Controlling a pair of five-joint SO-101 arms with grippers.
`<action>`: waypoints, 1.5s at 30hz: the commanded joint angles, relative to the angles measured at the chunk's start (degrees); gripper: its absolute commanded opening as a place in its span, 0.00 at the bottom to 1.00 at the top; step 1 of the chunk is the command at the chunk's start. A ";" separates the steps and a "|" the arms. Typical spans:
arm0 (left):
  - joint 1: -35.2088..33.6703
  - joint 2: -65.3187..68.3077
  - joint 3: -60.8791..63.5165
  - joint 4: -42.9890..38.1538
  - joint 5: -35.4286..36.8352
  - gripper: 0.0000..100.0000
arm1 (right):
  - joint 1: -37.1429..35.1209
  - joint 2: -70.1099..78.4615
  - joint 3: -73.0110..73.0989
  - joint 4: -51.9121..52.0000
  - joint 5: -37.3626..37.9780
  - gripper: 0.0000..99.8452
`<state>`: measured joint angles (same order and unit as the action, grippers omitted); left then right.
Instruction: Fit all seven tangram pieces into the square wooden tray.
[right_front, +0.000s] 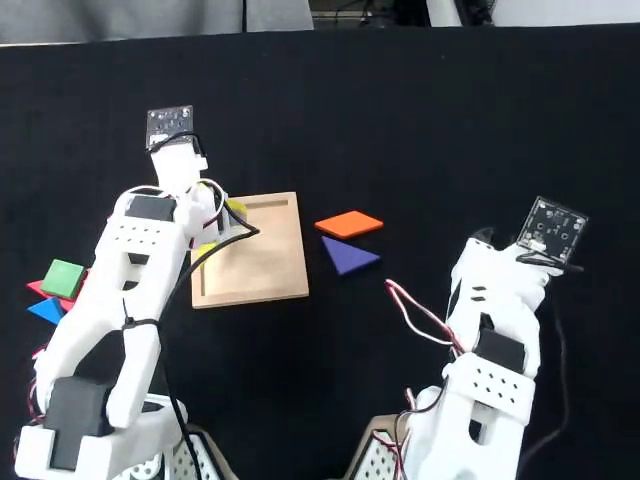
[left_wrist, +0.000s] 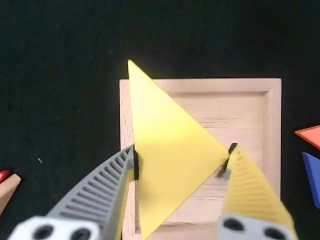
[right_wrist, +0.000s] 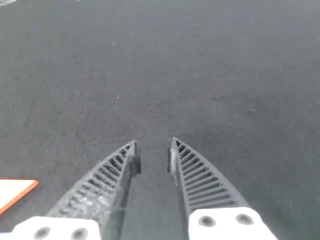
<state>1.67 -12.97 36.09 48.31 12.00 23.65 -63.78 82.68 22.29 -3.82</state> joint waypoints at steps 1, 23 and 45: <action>-0.13 3.08 -2.24 -1.05 0.09 0.17 | -0.79 -0.04 -0.22 -1.58 0.79 0.10; -0.22 15.56 -9.27 1.14 0.09 0.17 | -0.79 -0.04 -0.22 -1.58 0.88 0.10; -0.66 15.12 -9.54 5.10 0.62 0.17 | -0.79 -0.04 -0.22 -1.58 0.88 0.10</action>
<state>1.67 2.86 29.93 50.07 12.00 23.47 -63.78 82.68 22.29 -3.47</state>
